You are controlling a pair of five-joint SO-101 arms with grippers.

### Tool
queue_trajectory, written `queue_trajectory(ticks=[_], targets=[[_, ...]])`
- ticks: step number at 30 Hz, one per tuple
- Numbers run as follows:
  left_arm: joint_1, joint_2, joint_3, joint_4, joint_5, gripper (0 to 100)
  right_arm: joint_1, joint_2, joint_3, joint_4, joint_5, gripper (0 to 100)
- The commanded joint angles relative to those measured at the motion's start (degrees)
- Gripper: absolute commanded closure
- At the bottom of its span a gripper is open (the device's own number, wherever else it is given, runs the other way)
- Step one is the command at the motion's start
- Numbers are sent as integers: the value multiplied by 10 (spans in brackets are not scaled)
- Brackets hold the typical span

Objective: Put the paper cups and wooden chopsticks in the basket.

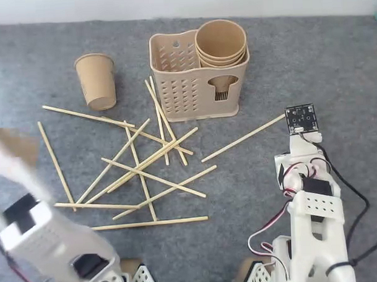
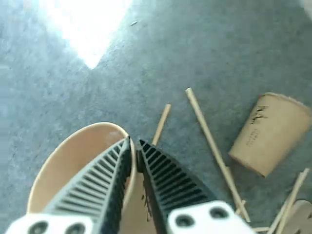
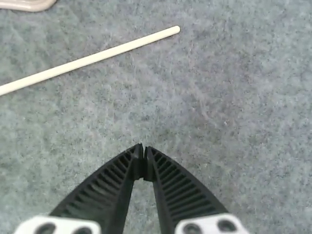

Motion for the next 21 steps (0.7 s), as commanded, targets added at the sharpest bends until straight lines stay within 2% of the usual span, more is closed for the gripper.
queue_trajectory(ticks=[1,6,10,18,21], targets=[[102,-15,-124,21,-4,989,8,-22,-4,4,8,991],[232,-34,-230,19,-49,989,9,-22,-4,2,9,991],[327,-36,-284,-7,-50,989,9,-22,-4,2,9,991],[480,-36,-297,-142,-51,988,10,-22,-4,2,9,991],[535,-36,-297,-185,-95,988,10,-22,-4,1,10,991]])
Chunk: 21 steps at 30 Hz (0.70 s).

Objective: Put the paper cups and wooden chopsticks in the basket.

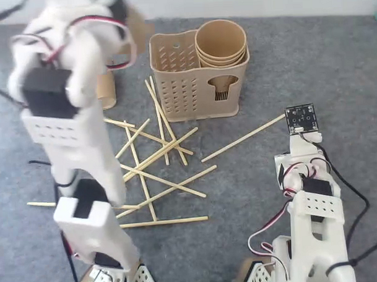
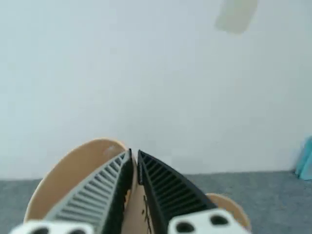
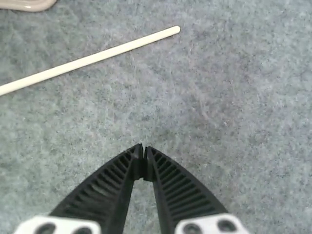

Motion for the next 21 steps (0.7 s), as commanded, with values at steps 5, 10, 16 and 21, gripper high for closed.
queue_trajectory(ticks=[5,10,16,21], targets=[[135,-14,4,-129,-106,988,10,-22,-4,1,10,991],[169,15,80,-250,-179,988,10,-22,-4,1,10,991],[180,59,101,-280,-235,988,10,-22,-3,-15,18,991],[185,120,99,-280,-273,988,8,-22,-3,-15,21,991]])
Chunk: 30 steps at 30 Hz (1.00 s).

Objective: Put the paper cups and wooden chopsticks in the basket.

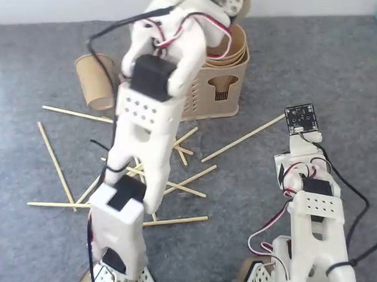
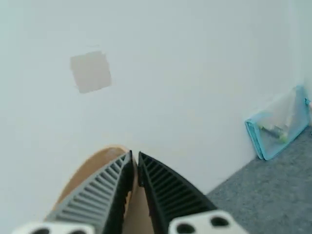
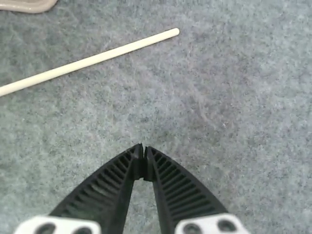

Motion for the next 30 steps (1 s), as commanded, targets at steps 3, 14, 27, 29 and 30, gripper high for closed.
queue_trajectory(ticks=[3,14,27,29,30], targets=[[2,50,0,-14,-27,988,8,-22,-3,-12,18,991],[-4,80,-2,53,-112,989,7,-22,-3,-14,18,991],[-4,62,-44,180,-131,989,7,-22,-3,-15,18,991],[-6,62,-44,185,-130,988,7,-22,-3,-15,18,991],[-7,63,-43,185,-128,988,7,-22,-3,-15,18,991]])
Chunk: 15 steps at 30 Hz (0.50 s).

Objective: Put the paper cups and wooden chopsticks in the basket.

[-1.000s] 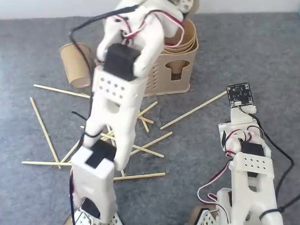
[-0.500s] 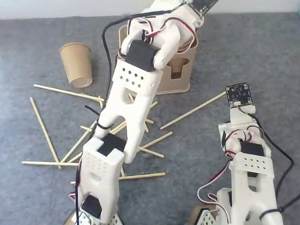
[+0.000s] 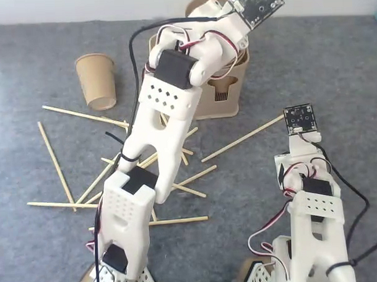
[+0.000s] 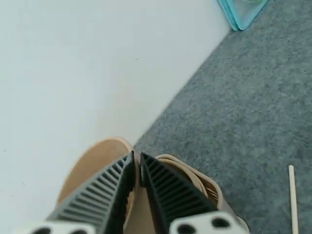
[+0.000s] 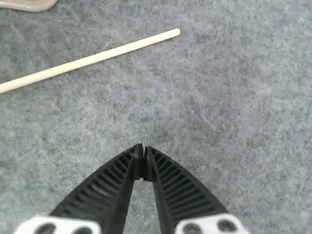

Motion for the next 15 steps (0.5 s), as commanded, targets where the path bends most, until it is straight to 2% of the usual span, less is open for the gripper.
queue_trajectory(ticks=[1,3,7,9,15], targets=[[-6,-22,-24,4,-1,987,7,-22,-3,-15,7,991],[-11,-22,-25,4,15,971,7,-21,-3,-15,7,991],[-32,-28,-29,1,106,833,7,-21,-3,-15,7,991],[-40,-28,-40,4,107,799,7,-20,-3,-15,7,991],[-79,-28,-135,47,105,798,7,-19,-3,-15,7,991]])
